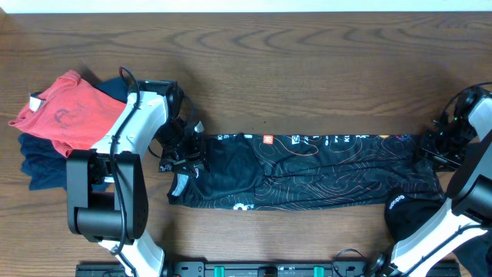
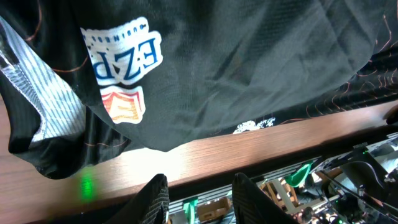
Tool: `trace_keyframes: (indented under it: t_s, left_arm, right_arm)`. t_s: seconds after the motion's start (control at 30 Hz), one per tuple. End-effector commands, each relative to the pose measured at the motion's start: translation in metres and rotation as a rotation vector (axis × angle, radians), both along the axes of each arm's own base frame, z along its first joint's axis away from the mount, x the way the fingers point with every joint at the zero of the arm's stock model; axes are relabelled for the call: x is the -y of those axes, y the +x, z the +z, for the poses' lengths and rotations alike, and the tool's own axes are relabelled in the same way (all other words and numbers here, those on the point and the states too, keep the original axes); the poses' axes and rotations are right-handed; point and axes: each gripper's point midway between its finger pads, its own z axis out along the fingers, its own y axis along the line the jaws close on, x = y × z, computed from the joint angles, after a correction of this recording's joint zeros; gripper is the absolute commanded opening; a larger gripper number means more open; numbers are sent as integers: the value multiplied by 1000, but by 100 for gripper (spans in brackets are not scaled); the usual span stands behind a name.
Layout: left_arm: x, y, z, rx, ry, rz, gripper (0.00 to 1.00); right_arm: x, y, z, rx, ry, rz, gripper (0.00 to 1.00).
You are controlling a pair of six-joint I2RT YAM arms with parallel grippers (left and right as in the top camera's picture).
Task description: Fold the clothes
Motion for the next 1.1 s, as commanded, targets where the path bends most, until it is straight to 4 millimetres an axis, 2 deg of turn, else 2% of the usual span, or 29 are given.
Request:
trace_keyframes:
  t_s: [0.0, 0.1, 0.13, 0.23, 0.3, 0.43, 0.53, 0.67, 0.77, 0.97, 1.07]
  left_arm:
    - [-1, -2, -3, -9, 4, -15, 36]
    - [-2, 0, -4, -1, 3, -13, 34]
    - [-2, 1, -4, 7, 3, -12, 32]
    - [-4, 9, -3, 34, 1, -3, 30]
    - [-6, 17, 2, 57, -1, 10, 30]
    - [-14, 26, 11, 103, -4, 43, 30]
    - [-19, 28, 14, 116, -3, 62, 30]
    - [-20, 28, 14, 115, -3, 65, 30]
    - [-20, 28, 14, 115, -3, 66, 30]
    - [-20, 27, 14, 112, -3, 66, 30]
    - [-20, 27, 14, 111, -3, 66, 30]
  right_arm:
    - [-17, -4, -23, -9, 92, 7, 39]
    - [-17, -4, -23, -9, 94, 14, 8]
    - [-17, -3, -22, -6, 94, 13, 1]
    - [-13, 4, -11, 5, 91, 10, 1]
    - [-7, 11, 4, 21, 81, 9, 1]
    - [3, 29, 47, 75, 49, 7, 1]
    - [-4, 34, 77, 94, 41, 31, 1]
    - [-36, 35, 101, 98, 42, 123, 1]
    - [-72, 32, 113, 70, 58, 220, 1]
    - [-150, 21, 118, -26, 87, 423, 1]
    - [-181, 17, 116, -49, 76, 471, 1]
